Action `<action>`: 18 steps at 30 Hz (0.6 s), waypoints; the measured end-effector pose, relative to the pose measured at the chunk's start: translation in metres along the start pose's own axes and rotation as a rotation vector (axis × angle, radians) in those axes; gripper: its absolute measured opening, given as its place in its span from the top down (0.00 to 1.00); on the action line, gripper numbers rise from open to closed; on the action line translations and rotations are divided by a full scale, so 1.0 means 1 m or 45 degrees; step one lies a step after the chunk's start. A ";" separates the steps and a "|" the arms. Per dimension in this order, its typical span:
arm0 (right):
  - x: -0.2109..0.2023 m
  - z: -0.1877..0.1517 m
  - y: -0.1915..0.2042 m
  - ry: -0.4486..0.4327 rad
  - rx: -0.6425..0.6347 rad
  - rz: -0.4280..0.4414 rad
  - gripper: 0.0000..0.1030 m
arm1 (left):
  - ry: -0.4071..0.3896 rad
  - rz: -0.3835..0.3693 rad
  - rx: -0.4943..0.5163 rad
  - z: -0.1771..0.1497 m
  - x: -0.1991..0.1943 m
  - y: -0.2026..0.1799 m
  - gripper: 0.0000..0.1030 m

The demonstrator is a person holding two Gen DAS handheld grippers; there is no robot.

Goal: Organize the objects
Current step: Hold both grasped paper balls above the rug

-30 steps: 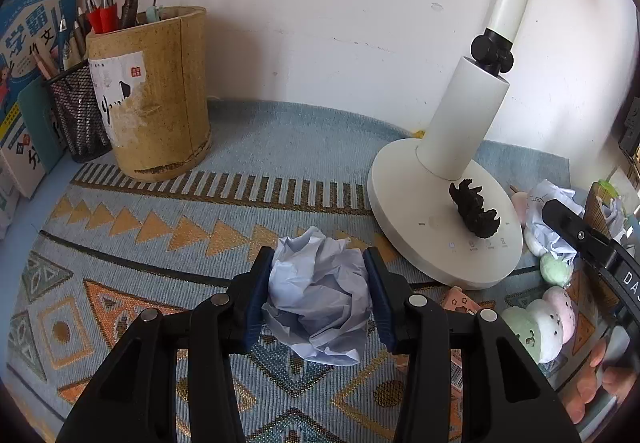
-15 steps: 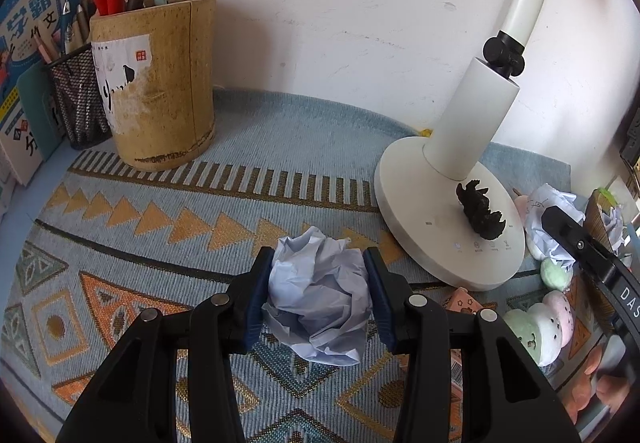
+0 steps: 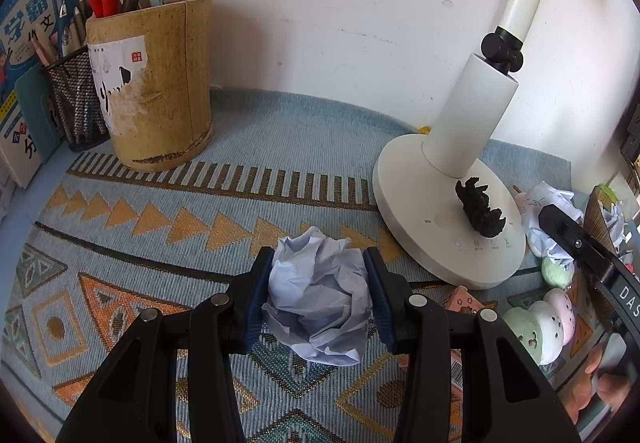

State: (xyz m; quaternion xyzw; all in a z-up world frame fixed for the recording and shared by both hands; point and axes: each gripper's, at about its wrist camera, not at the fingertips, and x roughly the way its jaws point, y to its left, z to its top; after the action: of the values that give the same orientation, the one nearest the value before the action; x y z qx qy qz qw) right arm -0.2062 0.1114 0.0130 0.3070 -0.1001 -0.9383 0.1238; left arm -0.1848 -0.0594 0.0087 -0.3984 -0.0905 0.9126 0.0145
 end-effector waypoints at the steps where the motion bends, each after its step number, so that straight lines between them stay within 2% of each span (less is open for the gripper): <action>1: 0.001 0.000 0.000 0.004 0.002 -0.003 0.52 | 0.000 0.001 -0.001 -0.004 -0.001 -0.004 0.59; 18: 0.003 0.000 -0.002 0.018 0.020 -0.009 0.52 | 0.003 -0.004 0.002 -0.004 -0.004 -0.002 0.59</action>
State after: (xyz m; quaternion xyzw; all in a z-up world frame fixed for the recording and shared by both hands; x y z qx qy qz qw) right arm -0.2091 0.1124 0.0113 0.3149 -0.1054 -0.9358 0.1188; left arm -0.1794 -0.0575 0.0090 -0.3995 -0.0904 0.9121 0.0164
